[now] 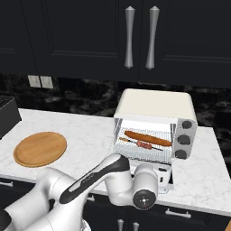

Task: Pick up the kebab skewer and baguette bread, and place them inside the toaster oven. Close the toaster oven door and start by setting the timer.

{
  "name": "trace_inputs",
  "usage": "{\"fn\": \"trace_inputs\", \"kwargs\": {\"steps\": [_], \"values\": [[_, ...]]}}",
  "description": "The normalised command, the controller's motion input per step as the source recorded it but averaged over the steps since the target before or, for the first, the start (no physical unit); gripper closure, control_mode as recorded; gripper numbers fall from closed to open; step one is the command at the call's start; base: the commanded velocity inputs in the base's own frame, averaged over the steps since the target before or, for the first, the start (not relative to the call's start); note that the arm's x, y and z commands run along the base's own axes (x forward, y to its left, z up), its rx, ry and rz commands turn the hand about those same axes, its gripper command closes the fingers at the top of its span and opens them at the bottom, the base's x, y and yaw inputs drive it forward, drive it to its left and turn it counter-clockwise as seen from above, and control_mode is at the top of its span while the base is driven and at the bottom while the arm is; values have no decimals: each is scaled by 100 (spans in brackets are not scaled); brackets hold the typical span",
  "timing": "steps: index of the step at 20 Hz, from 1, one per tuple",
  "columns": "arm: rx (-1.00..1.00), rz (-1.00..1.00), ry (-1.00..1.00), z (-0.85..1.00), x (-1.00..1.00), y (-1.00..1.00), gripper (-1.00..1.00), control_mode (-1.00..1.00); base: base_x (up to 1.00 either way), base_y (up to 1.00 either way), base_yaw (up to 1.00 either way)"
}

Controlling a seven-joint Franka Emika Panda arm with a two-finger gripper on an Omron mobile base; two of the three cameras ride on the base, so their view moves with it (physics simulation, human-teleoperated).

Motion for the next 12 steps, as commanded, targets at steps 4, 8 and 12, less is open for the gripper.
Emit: {"fn": "trace_inputs", "kwargs": {"steps": [4,8,12], "values": [[0,0,0,-7,4,0,-100,-100,0,0,0],[0,0,0,-13,4,0,-100,-100,0,0,0],[0,0,0,0,13,0,-100,-100,0,0,0]]}}
